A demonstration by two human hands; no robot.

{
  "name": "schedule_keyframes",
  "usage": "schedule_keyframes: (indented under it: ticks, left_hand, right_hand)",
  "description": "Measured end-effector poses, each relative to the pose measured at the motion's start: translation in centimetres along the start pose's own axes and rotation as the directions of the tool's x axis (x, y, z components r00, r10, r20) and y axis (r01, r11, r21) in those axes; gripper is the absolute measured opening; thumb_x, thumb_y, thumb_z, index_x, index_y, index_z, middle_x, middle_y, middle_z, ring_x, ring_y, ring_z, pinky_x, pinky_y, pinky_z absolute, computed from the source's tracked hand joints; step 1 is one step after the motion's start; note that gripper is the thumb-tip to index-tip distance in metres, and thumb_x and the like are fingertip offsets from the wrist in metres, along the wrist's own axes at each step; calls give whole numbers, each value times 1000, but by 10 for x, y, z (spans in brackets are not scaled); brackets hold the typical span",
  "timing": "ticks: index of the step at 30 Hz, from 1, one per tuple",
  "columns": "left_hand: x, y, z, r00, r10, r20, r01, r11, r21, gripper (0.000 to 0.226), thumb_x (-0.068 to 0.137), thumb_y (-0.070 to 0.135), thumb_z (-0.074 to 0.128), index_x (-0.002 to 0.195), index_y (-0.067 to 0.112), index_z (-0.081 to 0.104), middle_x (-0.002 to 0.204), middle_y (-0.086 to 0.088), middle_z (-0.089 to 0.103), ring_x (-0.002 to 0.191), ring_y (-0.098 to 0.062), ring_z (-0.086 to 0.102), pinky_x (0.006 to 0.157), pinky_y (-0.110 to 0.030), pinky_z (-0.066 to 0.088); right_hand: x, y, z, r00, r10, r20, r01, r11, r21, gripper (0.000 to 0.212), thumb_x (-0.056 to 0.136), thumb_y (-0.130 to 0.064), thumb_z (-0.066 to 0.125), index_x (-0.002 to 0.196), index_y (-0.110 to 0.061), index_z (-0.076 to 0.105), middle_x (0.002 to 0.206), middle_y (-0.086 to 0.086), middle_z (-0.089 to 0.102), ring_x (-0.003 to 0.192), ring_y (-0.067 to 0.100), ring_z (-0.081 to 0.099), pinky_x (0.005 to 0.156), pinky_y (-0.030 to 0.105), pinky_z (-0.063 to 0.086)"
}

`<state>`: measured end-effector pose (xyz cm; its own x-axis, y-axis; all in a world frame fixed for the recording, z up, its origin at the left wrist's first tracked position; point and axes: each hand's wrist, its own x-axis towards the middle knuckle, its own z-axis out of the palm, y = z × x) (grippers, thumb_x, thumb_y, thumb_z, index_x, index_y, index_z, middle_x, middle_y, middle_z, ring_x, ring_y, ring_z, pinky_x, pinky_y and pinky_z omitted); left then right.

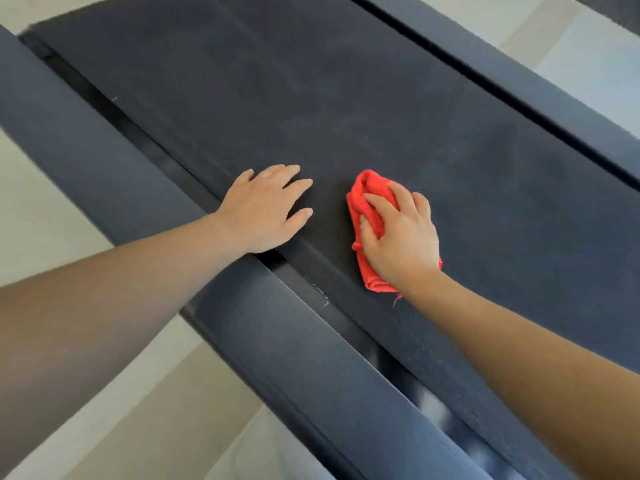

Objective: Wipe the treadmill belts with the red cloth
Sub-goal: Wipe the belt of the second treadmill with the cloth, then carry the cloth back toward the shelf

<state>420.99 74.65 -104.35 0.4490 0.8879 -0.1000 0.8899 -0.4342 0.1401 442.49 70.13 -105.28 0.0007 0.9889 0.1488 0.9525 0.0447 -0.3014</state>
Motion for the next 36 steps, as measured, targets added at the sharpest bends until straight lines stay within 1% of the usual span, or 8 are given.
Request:
schedule_keyframes:
  ticks: [3, 7, 12, 16, 21, 27, 31, 36]
  left_hand:
    - [-16, -34, -15, 994, -102, -32, 103, 994, 30, 56, 95, 48, 31, 146, 23, 30, 156, -2, 23, 144, -19, 18, 113, -48, 22]
    - [-64, -80, -41, 967, -254, -26, 255, 964, 80, 57, 94, 50, 26, 145, 23, 32, 153, -3, 29, 141, -21, 25, 110, -49, 27]
    - [-155, -128, -87, 855, -519, 7, 516, 851, 95, 56, 96, 49, 26, 145, 24, 31, 154, -4, 28, 140, -23, 27, 109, -45, 28]
    - [-205, -153, -111, 774, -633, -17, 632, 771, 77, 63, 91, 55, 21, 145, 24, 31, 153, -4, 28, 140, -24, 27, 110, -44, 28]
    - [-259, -194, -103, 720, -691, -58, 694, 719, 46, 77, 81, 62, 8, 143, 25, 34, 151, -4, 34, 137, -24, 33, 108, -48, 31]
    - [-344, -272, -97, 619, -786, 3, 786, 619, 7, 77, 81, 61, 7, 142, 26, 36, 149, -4, 37, 135, -25, 36, 106, -49, 32]
    - [-398, -316, -131, 555, -831, 32, 832, 554, -22, 75, 82, 60, 9, 142, 25, 37, 148, -5, 39, 133, -27, 39, 105, -50, 31]
    - [-448, -357, -200, 464, -884, 55, 884, 458, -91, 69, 85, 56, 16, 143, 25, 35, 149, -6, 36, 136, -27, 34, 108, -50, 27]
  right_hand:
    - [26, -22, 16, 991, -134, -29, 135, 989, 53, 33, 87, -35, 53, 117, -28, 63, 134, -2, 49, 119, 32, 41, 79, 47, 50]
    - [54, -58, 38, 978, -211, -4, 211, 977, 42, 35, 87, -35, 51, 120, -28, 62, 136, -1, 48, 122, 35, 38, 79, 47, 49]
    - [64, -64, 37, 972, -215, 90, 209, 975, 76, 36, 89, -30, 53, 124, -24, 59, 141, 0, 43, 127, 35, 30, 83, 50, 47]
    - [80, -96, 41, 966, -239, 99, 225, 965, 134, 33, 89, -26, 55, 122, -22, 61, 141, 1, 44, 128, 34, 31, 82, 50, 47]
    - [94, -211, 57, 941, -336, 24, 318, 908, 272, 33, 90, -30, 49, 120, -23, 62, 140, 2, 45, 128, 32, 33, 89, 44, 42]
    - [64, -384, 76, 855, -518, 38, 459, 787, 412, 33, 88, -28, 48, 116, -23, 65, 132, 0, 53, 122, 28, 44, 93, 16, 25]
    - [35, -483, 69, 797, -582, 160, 455, 753, 475, 37, 89, -33, 42, 118, -24, 64, 132, -1, 54, 122, 25, 45, 103, 34, 39]
    - [24, -586, 22, 711, -667, 224, 503, 704, 501, 39, 89, -34, 41, 119, -24, 63, 131, -1, 55, 120, 24, 49, 99, 29, 41]
